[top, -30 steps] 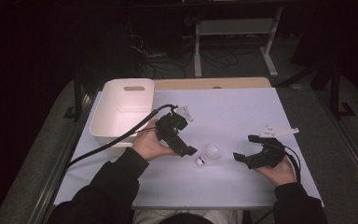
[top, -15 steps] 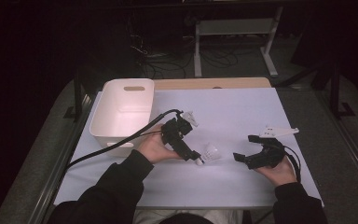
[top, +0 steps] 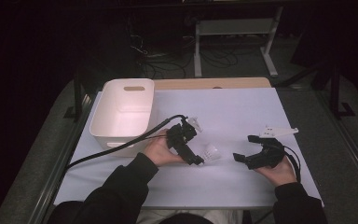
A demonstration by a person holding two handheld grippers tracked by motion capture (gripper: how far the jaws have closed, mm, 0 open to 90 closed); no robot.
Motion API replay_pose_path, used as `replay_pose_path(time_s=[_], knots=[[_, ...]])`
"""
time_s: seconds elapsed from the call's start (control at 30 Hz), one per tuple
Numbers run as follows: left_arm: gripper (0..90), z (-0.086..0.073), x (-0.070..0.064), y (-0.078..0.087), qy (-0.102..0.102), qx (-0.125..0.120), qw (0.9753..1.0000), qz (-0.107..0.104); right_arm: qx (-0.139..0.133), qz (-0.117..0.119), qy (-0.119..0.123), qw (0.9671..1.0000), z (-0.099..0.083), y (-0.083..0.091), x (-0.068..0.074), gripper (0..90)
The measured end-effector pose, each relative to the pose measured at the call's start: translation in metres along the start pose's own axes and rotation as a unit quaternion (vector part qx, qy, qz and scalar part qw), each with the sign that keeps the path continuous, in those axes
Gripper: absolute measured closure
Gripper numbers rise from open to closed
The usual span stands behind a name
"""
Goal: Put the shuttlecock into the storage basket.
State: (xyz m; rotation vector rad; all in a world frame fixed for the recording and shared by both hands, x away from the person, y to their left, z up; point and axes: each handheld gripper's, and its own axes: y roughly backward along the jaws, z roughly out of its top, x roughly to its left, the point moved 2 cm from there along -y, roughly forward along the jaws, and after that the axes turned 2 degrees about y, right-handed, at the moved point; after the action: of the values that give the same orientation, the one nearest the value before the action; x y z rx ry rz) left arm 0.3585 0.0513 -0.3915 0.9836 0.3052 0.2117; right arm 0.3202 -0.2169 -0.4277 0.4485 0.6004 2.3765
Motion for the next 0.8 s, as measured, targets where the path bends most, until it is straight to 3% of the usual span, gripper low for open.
replay_pose_path(time_s=[0.8], knots=[[1.7, -0.006, 0.002, -0.026, 0.0, 0.008, 0.9999, -0.01, 0.002, -0.001, 0.001, 1.0, -0.001, 0.001, -0.001, 0.0]])
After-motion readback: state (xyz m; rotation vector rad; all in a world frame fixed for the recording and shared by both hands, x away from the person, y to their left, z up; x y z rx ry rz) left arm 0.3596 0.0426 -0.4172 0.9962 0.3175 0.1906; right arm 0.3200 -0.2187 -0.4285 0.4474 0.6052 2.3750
